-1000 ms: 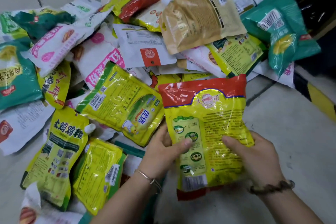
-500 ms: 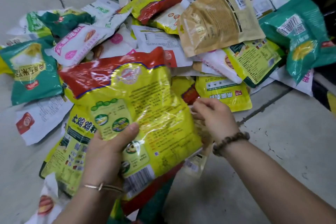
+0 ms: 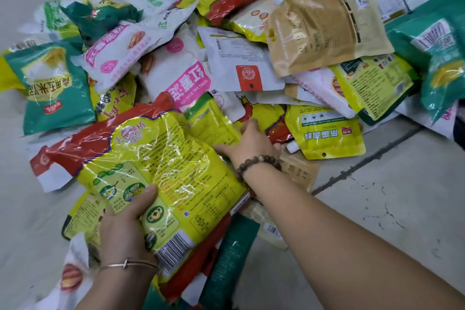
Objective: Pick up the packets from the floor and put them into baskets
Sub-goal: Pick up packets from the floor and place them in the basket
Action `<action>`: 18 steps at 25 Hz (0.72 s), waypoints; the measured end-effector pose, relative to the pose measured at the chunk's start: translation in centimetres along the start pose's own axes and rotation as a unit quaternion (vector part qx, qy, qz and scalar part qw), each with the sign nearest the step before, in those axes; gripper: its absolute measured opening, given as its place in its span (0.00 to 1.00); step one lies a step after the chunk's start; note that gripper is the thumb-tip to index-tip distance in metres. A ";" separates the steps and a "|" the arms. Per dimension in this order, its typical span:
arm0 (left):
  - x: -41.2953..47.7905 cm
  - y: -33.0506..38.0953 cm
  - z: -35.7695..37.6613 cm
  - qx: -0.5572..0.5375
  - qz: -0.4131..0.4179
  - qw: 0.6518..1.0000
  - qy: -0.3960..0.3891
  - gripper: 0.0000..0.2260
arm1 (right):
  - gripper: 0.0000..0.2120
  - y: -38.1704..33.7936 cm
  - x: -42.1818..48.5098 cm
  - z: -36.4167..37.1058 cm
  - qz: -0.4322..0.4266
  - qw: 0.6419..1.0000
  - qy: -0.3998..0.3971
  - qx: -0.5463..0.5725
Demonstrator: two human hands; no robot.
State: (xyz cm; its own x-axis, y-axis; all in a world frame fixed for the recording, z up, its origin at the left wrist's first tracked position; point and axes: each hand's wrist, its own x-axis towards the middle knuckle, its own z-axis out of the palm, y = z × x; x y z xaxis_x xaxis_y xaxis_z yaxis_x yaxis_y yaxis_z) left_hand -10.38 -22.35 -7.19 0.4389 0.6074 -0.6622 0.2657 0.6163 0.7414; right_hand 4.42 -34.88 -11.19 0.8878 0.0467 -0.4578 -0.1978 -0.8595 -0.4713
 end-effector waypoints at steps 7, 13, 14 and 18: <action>0.2 -1.1 0.3 0.029 0.018 0.999 -0.003 0.32 | 0.29 4.6 -1.2 -1.3 0.006 0.980 -0.031 0.195; -2.0 -1.9 2.3 0.122 0.055 0.988 -0.084 0.10 | 0.20 12.4 -5.1 -7.0 0.015 0.962 0.119 0.245; -2.6 -2.2 3.0 0.129 0.051 0.984 -0.107 0.10 | 0.14 13.6 -6.3 -8.1 0.008 0.956 0.144 0.254; -4.6 -3.8 5.9 0.146 0.039 0.967 -0.203 0.12 | 0.15 17.3 -10.3 -11.5 -0.004 0.938 0.221 0.267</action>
State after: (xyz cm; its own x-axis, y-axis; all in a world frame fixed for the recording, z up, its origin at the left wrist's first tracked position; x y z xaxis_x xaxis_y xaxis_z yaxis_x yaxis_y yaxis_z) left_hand -8.36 -30.41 -6.31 0.7524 0.3632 -0.5495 0.4234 0.3725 0.8258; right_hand -3.36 -56.03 -5.98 0.9522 -0.2649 -0.1522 -0.2666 -0.4772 -0.8374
